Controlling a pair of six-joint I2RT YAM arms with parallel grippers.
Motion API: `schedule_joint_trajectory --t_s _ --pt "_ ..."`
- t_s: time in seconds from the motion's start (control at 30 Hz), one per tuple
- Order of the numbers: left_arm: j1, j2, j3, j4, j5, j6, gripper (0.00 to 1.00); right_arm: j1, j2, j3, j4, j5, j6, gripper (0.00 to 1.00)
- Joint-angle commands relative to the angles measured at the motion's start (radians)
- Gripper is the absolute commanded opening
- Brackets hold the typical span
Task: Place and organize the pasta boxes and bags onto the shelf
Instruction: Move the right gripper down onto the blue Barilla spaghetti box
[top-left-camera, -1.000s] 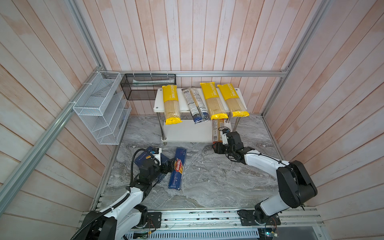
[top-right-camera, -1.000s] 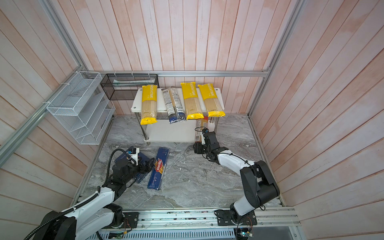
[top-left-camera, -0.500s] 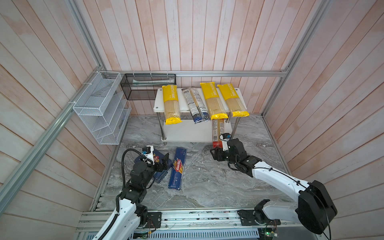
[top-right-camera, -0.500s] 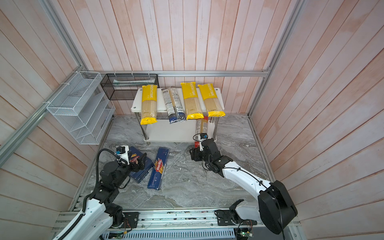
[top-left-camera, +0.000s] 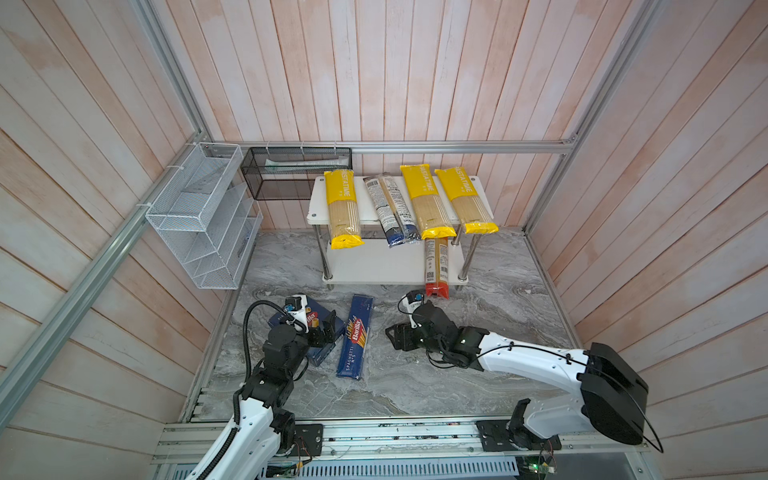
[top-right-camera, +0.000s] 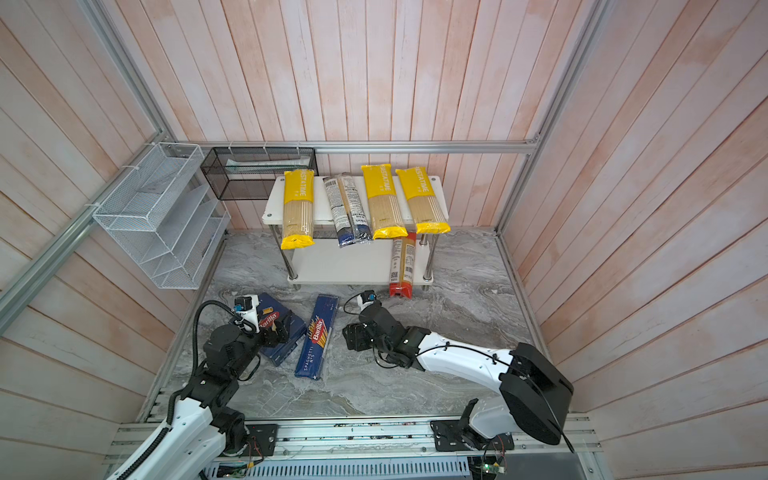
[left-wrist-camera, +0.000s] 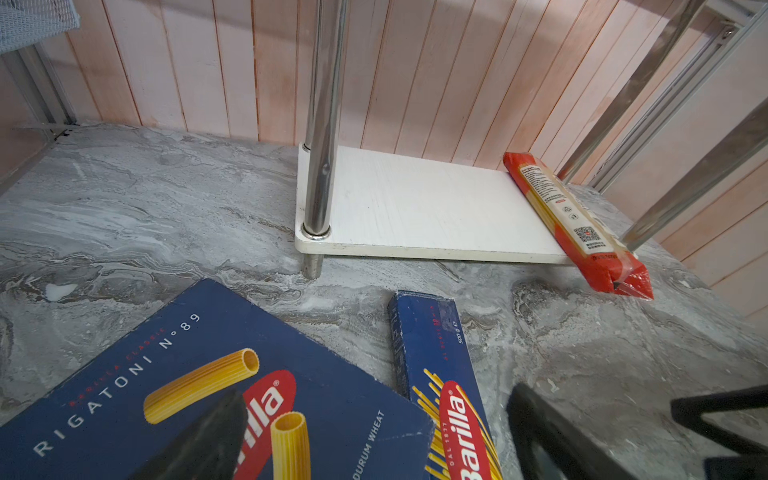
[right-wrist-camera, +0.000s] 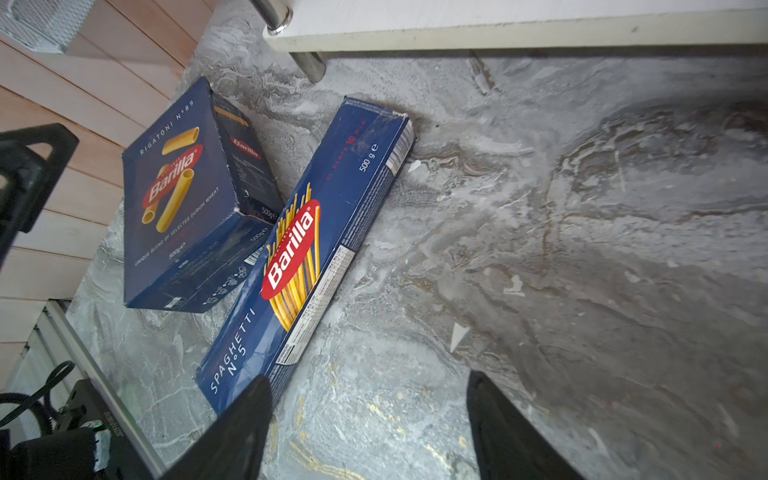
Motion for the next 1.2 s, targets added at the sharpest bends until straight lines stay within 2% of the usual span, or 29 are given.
schedule_joint_trajectory --t_s 0.0,0.13,0.4,0.93,1.17 --pt "0.007 -0.003 0.006 -0.001 -0.029 -0.010 0.99 0.039 0.079 0.090 -0.025 0.076 0.051 0.76" --pt "0.008 -0.020 -0.002 -0.005 -0.039 -0.014 1.00 0.094 0.168 0.169 -0.047 0.106 0.064 0.77" --pt "0.014 -0.035 -0.006 -0.009 -0.041 -0.019 1.00 0.158 0.349 0.339 -0.158 0.044 0.054 0.80" --pt "0.018 -0.046 -0.011 -0.007 -0.032 -0.018 1.00 0.166 0.480 0.389 -0.079 -0.048 0.042 0.83" --pt "0.018 -0.012 0.000 -0.002 -0.023 -0.014 0.99 0.166 0.548 0.432 -0.097 -0.060 0.030 0.83"
